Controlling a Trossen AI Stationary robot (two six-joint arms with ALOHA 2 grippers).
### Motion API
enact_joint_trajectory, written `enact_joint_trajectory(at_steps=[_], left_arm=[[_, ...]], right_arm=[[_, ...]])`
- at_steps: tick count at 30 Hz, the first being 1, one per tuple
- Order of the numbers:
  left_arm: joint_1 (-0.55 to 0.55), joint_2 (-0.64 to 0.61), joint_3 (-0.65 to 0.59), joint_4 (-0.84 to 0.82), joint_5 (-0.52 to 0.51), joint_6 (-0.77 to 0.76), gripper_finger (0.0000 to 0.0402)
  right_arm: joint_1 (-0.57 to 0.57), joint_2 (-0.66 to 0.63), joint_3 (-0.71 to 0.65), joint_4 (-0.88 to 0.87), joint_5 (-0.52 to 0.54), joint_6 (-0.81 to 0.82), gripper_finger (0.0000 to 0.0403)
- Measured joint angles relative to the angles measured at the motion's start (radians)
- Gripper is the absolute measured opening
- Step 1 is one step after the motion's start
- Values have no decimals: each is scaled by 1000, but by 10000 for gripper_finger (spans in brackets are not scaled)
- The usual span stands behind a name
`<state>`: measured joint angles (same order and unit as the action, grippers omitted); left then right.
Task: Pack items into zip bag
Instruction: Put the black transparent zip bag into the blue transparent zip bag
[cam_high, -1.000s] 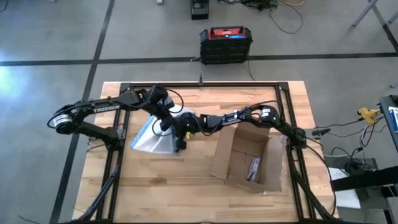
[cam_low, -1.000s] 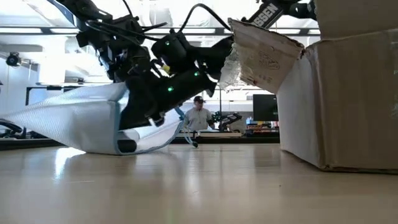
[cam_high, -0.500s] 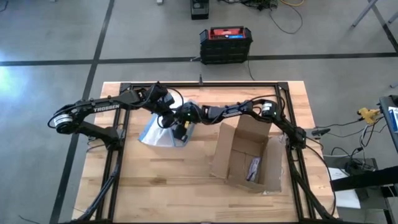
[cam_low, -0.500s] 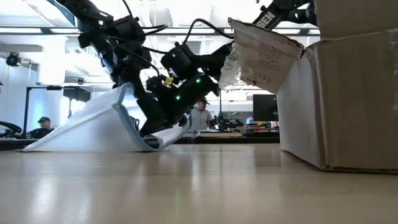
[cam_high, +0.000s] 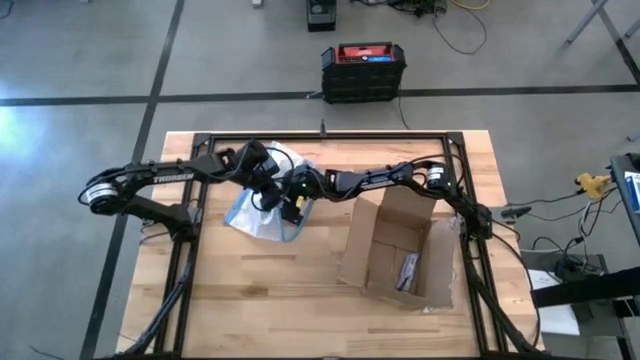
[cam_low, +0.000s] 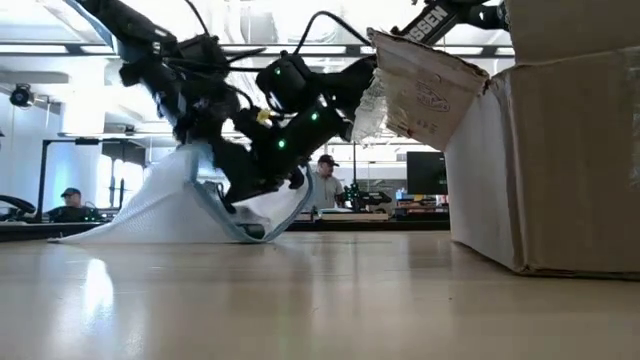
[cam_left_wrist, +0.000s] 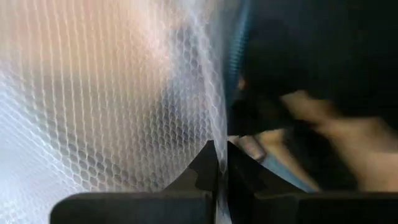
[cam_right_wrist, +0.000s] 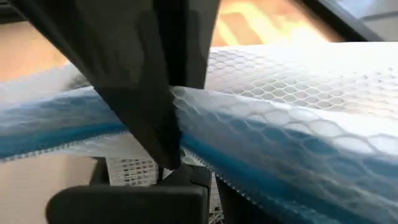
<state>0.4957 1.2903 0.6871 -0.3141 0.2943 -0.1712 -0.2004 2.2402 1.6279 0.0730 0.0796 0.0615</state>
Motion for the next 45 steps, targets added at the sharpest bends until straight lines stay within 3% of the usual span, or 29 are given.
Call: enact_joint_trajectory(at_steps=[5,12,20,29,34,37,41,45], left_arm=[[-7,2,-140,243,-15,-63,0],[-6,3,-253,395,-73,-111,0],[-13,19,-272,463,-75,-137,0],[-17,18,-271,540,-63,-164,0],[-20,25,-276,561,-69,-178,0],[-22,30,-277,577,-71,-189,0],[-23,39,-277,577,-72,-194,0],[-24,52,-275,592,-67,-194,0]], right_arm=[[2,1,0,-67,-21,38,0],[5,-29,0,-179,-98,47,0],[6,-97,-1,-252,-141,43,0],[17,-192,-1,-606,-147,-124,0],[30,-192,-2,-463,-180,-26,0],[22,-188,-2,-349,-239,78,0],[12,-202,-2,-339,-347,130,0],[-22,-238,-2,-338,-696,260,0]])
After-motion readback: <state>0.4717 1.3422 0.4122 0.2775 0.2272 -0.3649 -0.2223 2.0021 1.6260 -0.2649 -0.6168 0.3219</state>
